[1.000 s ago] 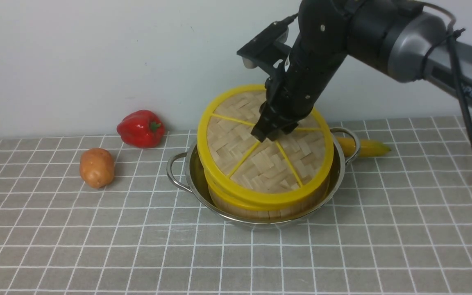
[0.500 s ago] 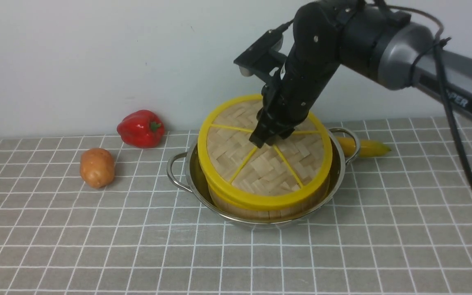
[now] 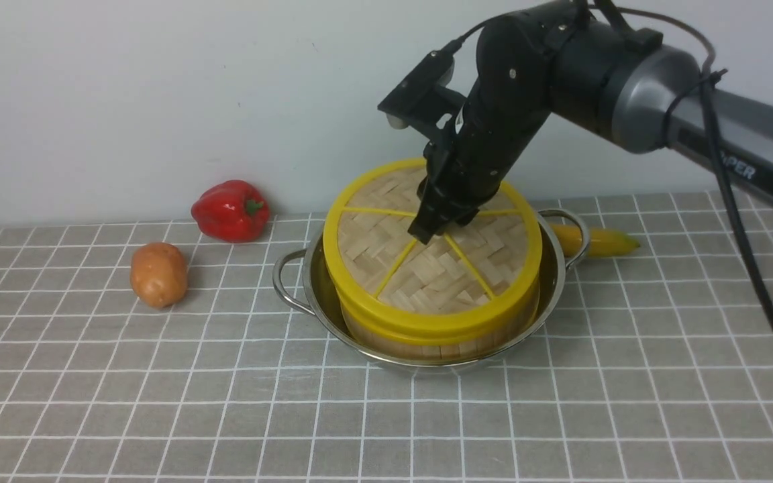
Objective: Place the steamer in the pot on the grey tablecloth, and put the lid on the steamer.
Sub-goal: 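Place the bamboo steamer lid onto the steamer basket in the pot with the right gripper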
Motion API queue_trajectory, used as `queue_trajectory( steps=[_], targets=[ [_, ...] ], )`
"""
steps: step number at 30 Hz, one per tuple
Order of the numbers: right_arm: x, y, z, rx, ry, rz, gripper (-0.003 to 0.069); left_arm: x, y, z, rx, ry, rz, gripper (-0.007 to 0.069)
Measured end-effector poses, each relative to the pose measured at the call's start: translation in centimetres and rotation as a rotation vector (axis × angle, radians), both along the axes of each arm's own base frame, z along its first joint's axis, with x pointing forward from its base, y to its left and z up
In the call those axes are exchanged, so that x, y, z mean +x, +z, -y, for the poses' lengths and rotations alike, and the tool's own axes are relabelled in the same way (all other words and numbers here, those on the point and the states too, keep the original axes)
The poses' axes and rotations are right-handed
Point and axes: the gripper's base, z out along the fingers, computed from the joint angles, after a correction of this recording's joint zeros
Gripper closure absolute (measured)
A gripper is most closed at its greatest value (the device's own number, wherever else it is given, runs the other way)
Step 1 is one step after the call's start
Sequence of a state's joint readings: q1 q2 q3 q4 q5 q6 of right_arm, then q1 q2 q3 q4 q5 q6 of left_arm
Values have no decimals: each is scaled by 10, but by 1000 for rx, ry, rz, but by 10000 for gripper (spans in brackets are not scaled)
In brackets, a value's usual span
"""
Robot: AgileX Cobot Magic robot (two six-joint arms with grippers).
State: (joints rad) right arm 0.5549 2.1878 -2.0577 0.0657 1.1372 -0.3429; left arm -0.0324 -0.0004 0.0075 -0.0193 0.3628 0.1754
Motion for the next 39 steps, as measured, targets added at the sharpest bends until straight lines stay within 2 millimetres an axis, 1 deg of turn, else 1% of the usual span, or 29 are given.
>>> queue_trajectory(
  steps=[15, 19, 28, 31, 35, 36, 39],
  targets=[
    [2, 1, -1, 4, 22, 28, 512, 0, 0, 0, 0, 0, 0, 382],
    [6, 4, -4, 39, 20, 78, 512, 0, 0, 0, 0, 0, 0, 382],
    [8, -2, -5, 37, 18, 67, 512, 0, 0, 0, 0, 0, 0, 382],
    [8, 7, -6, 40, 19, 73, 512, 0, 0, 0, 0, 0, 0, 382],
    [3, 28, -3, 28, 18, 50, 512, 0, 0, 0, 0, 0, 0, 382],
    [3, 28, -2, 26, 18, 49, 512, 0, 0, 0, 0, 0, 0, 382],
    [1, 39, -1, 32, 6, 51, 512, 0, 0, 0, 0, 0, 0, 382]
  ],
)
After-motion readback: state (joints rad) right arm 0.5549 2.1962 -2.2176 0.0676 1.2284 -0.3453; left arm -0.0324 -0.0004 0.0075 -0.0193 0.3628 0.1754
